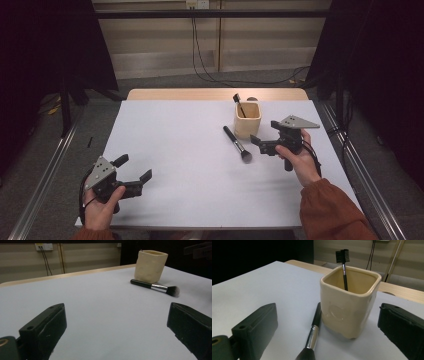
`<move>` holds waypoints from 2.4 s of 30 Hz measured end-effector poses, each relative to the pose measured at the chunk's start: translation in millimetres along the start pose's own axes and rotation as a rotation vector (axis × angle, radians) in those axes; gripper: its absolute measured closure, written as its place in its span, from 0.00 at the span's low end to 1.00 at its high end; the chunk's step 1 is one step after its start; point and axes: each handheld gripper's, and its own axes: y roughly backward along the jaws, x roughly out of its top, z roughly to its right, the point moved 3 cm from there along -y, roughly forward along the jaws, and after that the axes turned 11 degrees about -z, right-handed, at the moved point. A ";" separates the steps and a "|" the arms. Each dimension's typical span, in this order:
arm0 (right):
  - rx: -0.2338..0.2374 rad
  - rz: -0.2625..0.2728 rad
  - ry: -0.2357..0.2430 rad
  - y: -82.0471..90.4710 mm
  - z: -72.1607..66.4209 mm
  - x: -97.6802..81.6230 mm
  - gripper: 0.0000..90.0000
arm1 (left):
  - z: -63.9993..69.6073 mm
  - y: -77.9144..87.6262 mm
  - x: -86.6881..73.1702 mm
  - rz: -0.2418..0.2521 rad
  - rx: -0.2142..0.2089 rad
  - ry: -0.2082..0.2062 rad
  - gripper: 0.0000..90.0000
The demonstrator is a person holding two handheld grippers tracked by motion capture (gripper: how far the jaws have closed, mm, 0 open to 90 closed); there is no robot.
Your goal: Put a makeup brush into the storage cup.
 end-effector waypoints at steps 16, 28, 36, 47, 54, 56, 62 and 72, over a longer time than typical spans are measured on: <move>0.016 -0.211 0.025 -15.1 -0.3 9.7 0.05 | 0.1 -0.2 0.3 0.001 0.001 -0.007 0.03; 0.035 -0.453 0.046 -30.5 -3.8 12.7 0.06 | 0.2 -0.6 -0.1 -0.003 -0.007 -0.006 0.03; 0.070 -0.567 0.049 -37.9 -6.1 18.0 0.07 | 0.4 -0.6 -0.1 -0.002 -0.010 -0.007 0.03; 0.104 -0.790 0.016 -52.4 -4.7 15.4 0.06 | 0.8 -2.0 -0.8 -0.011 -0.016 -0.010 0.03; 0.109 -0.881 -0.003 -58.9 -2.9 11.7 0.07 | 0.8 -2.2 -0.8 -0.016 -0.014 -0.024 0.03; 0.114 -0.900 -0.009 -59.4 -2.4 12.0 0.07 | 0.9 -2.2 -0.7 -0.015 -0.015 -0.022 0.03; 0.145 -0.961 -0.002 -60.7 -5.4 14.6 0.08 | 0.9 -2.3 -0.8 -0.016 -0.015 -0.022 0.03; 0.149 -1.004 0.049 -76.4 -18.3 19.2 0.08 | 0.6 -2.0 -0.9 -0.017 -0.015 -0.024 0.03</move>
